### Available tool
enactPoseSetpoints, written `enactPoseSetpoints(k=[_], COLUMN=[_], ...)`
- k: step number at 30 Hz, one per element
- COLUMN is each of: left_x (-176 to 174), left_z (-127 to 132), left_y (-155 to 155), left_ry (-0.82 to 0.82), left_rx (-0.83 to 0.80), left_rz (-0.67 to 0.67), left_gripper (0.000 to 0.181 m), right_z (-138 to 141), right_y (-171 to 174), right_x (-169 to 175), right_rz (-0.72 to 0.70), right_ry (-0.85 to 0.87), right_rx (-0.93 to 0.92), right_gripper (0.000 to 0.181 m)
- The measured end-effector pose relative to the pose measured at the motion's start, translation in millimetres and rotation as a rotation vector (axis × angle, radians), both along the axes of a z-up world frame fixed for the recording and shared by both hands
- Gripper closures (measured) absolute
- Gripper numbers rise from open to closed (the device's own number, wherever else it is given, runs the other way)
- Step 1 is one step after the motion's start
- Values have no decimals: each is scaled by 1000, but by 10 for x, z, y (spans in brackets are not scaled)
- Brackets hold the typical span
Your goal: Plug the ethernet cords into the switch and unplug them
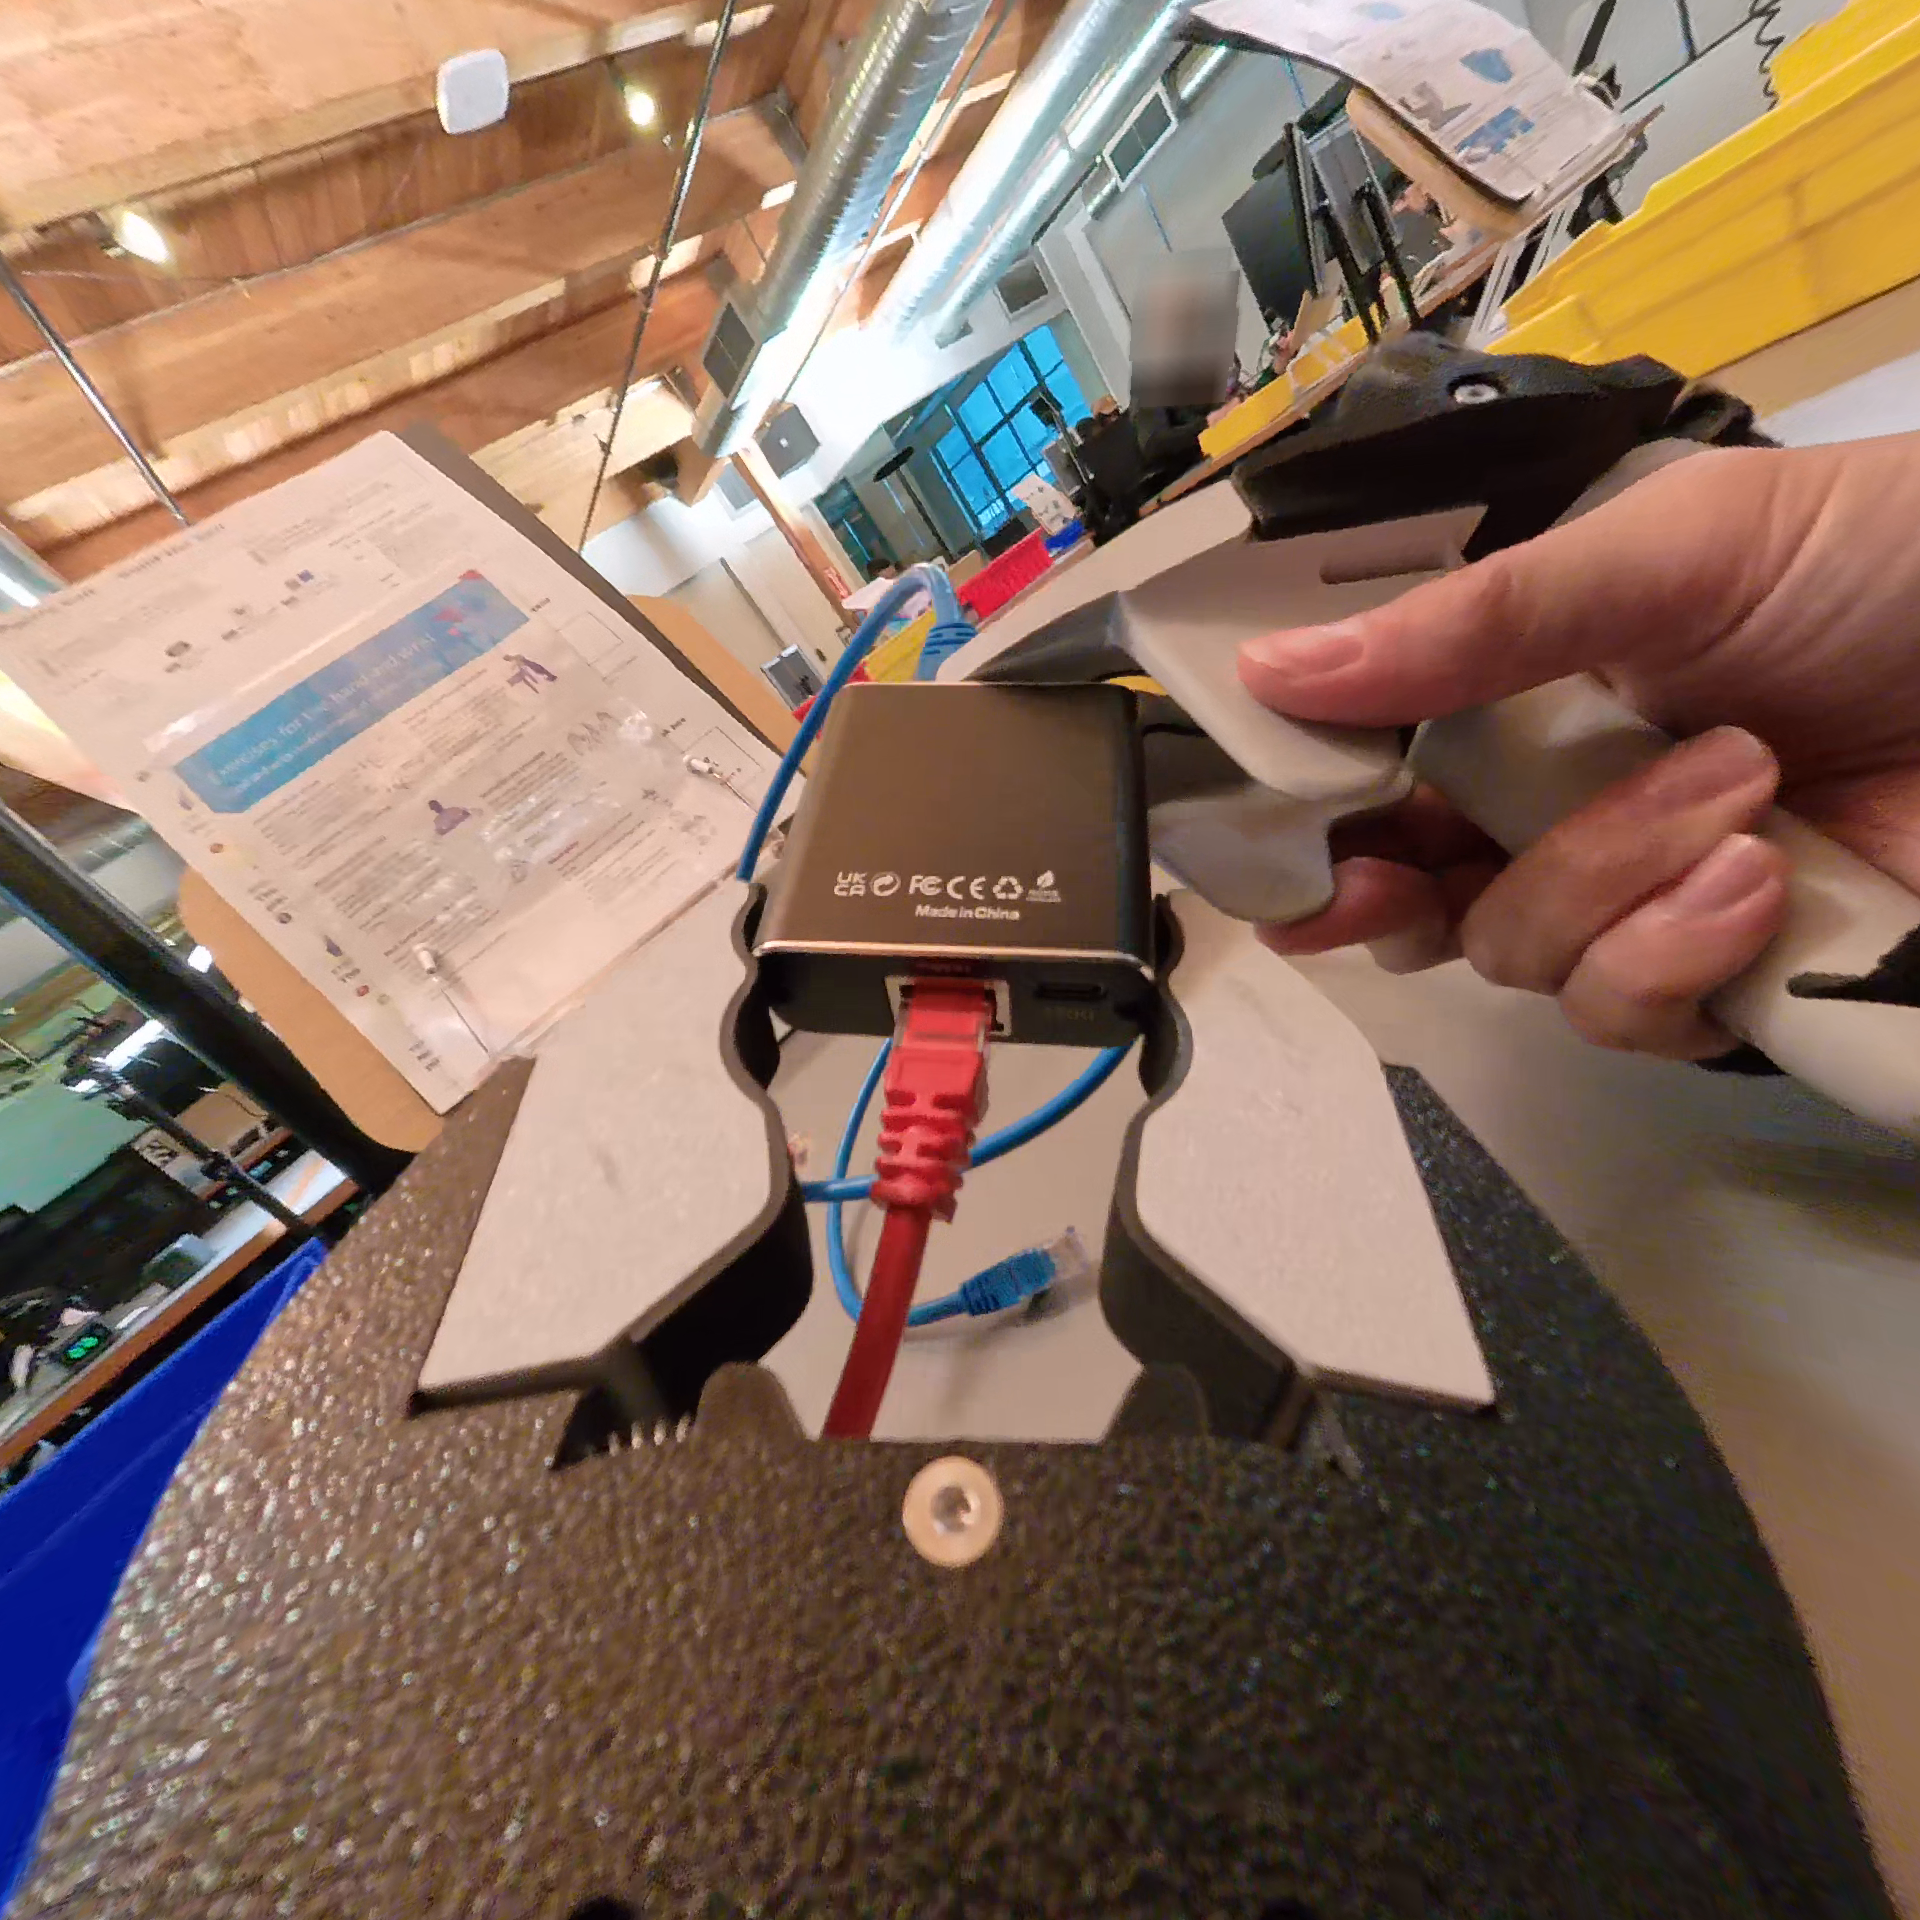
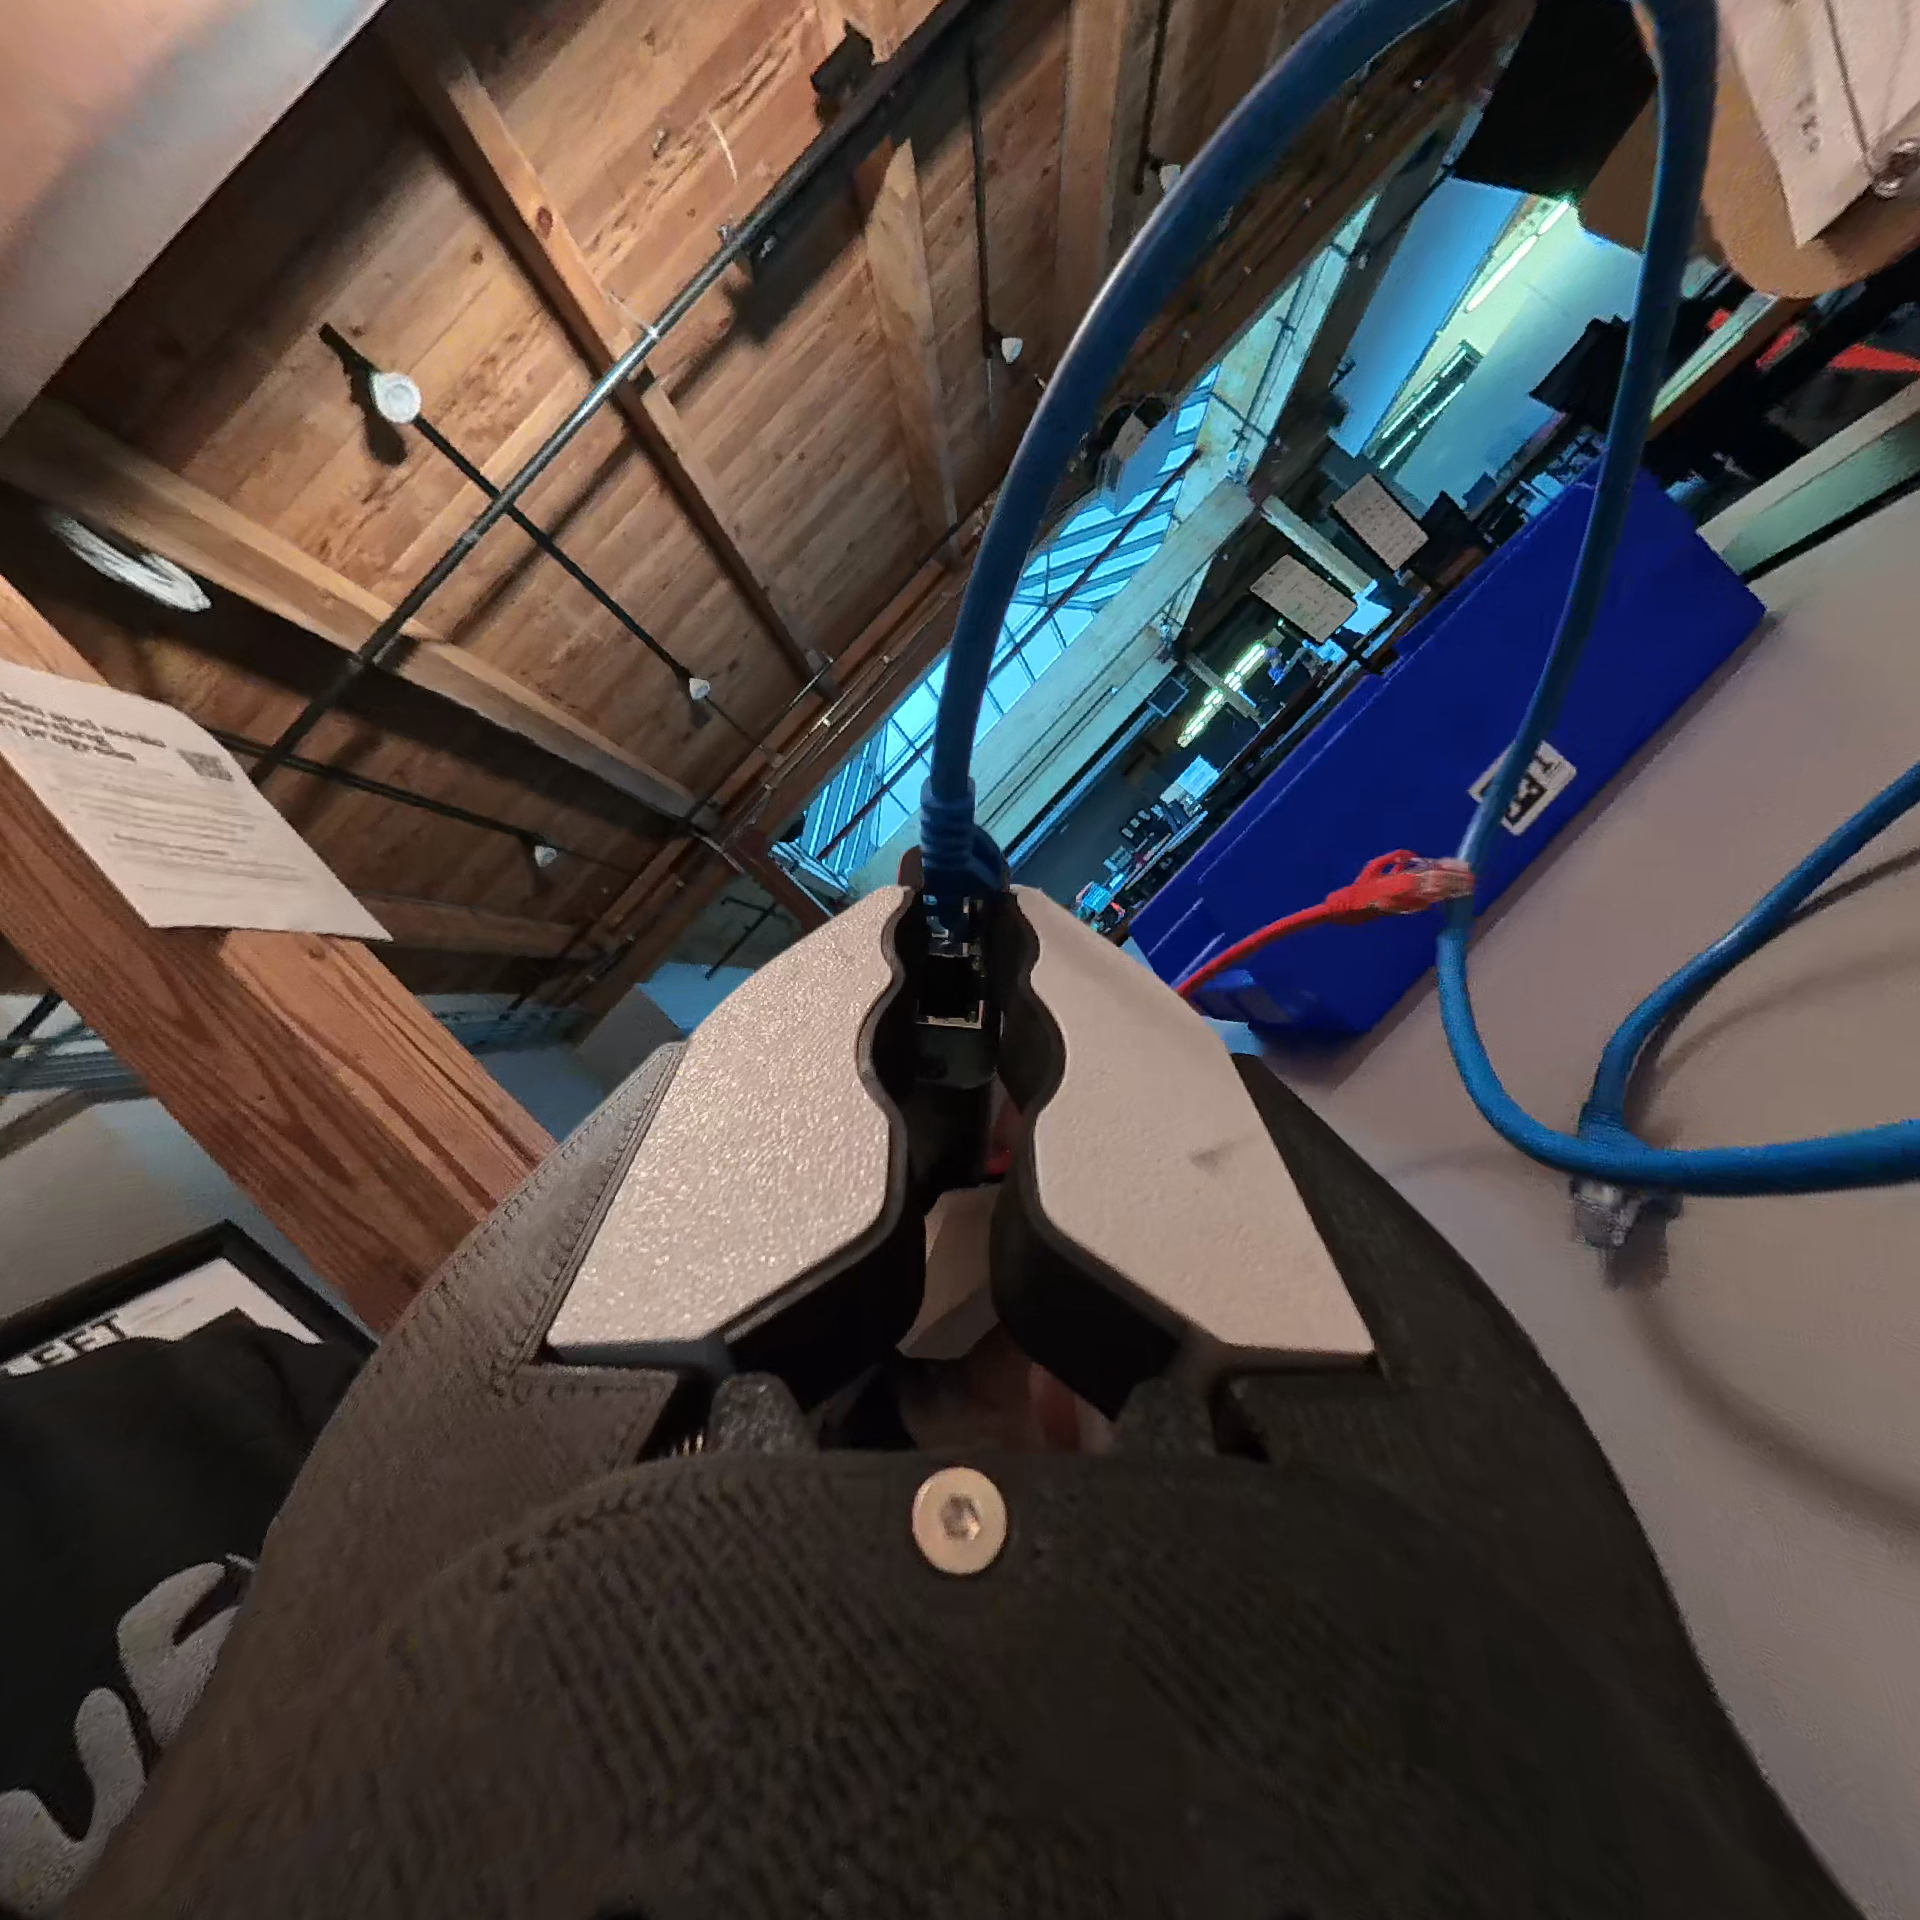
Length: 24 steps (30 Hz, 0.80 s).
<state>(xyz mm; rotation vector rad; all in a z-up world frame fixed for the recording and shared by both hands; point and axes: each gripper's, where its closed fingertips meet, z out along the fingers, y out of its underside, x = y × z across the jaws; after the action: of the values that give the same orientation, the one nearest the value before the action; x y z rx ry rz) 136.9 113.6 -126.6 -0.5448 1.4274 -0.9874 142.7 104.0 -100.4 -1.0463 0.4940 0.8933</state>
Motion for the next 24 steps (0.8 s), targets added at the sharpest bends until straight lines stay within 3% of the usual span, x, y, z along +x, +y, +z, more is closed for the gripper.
enactPoseSetpoints(k=[7, 13, 24], left_x=[16, 52, 32], left_z=[14, 3, 1], left_y=[13, 73, 144], left_ry=[18, 11, 18], left_rx=[-89, -14, -87], left_rz=[-15, 70, 132], left_gripper=[114, 114, 115], right_z=[53, 114, 133], right_y=[20, 20, 8], right_x=[5, -3, 186], right_rz=[-30, -41, -85], right_ry=[-46, -96, 61], right_rx=[-3, -3, 101], right_gripper=[168, 168, 169])
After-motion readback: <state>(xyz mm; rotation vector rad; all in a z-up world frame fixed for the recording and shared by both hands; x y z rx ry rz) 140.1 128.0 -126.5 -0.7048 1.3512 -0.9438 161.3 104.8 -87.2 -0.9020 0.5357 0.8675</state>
